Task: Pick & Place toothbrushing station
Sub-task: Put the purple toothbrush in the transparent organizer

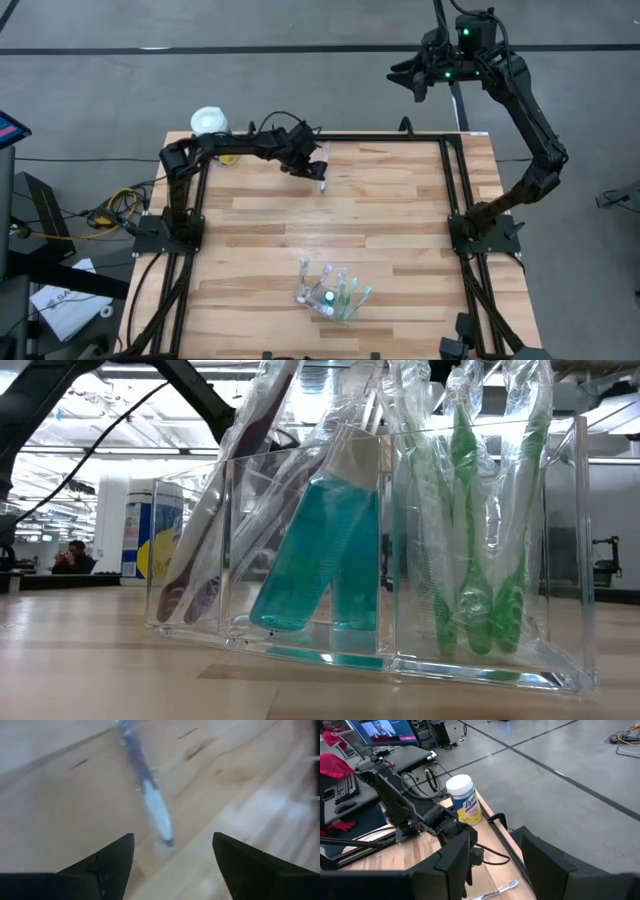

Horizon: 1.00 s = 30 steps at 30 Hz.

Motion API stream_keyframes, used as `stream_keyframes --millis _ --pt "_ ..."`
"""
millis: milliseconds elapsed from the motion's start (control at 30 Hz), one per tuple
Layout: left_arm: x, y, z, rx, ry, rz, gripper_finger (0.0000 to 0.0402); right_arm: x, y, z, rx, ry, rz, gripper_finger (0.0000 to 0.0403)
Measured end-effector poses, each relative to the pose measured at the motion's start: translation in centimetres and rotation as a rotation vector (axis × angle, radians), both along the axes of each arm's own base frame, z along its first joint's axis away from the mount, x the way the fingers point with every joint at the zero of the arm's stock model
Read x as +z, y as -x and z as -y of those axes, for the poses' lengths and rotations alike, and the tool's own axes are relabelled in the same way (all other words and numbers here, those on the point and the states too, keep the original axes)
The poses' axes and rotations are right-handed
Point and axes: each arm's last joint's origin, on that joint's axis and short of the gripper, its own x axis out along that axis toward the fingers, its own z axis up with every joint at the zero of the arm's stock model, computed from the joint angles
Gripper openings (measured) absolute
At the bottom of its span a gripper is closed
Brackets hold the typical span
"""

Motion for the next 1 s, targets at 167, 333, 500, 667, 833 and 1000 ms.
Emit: stream_keyframes --millis 167,333,500,667,833,1000 --pt "-1.2 0.0 1.0 -0.01 0.018 -0.021 0.025 0.0 0.0 0.0 0.0 0.001 0.001 0.0167" --pt "-3.2 -0.3 1.7 -0.016 0.088 -0.043 0.0246 0.0 -0.1 0.0 0.005 0.0 0.002 0.0167" --pt "-4.3 -1.5 2.4 -0.022 0.113 -0.016 0.0245 0.0 -0.1 -0.1 0.007 -0.001 0.002 0.0168" --pt "-5.3 -2.3 2.7 0.004 0.162 0.02 0.0239 0.0 -0.1 -0.1 0.008 -0.003 0.003 0.0164" --pt "-5.8 -2.5 2.9 0.012 0.163 0.018 0.02 0.0 0.0 0.0 0.007 -0.001 0.003 0.0164" --pt "-6.1 -2.3 2.7 0.022 0.133 -0.001 0.004 0.0 0.0 0.0 0.01 0.014 -0.002 0.0158"
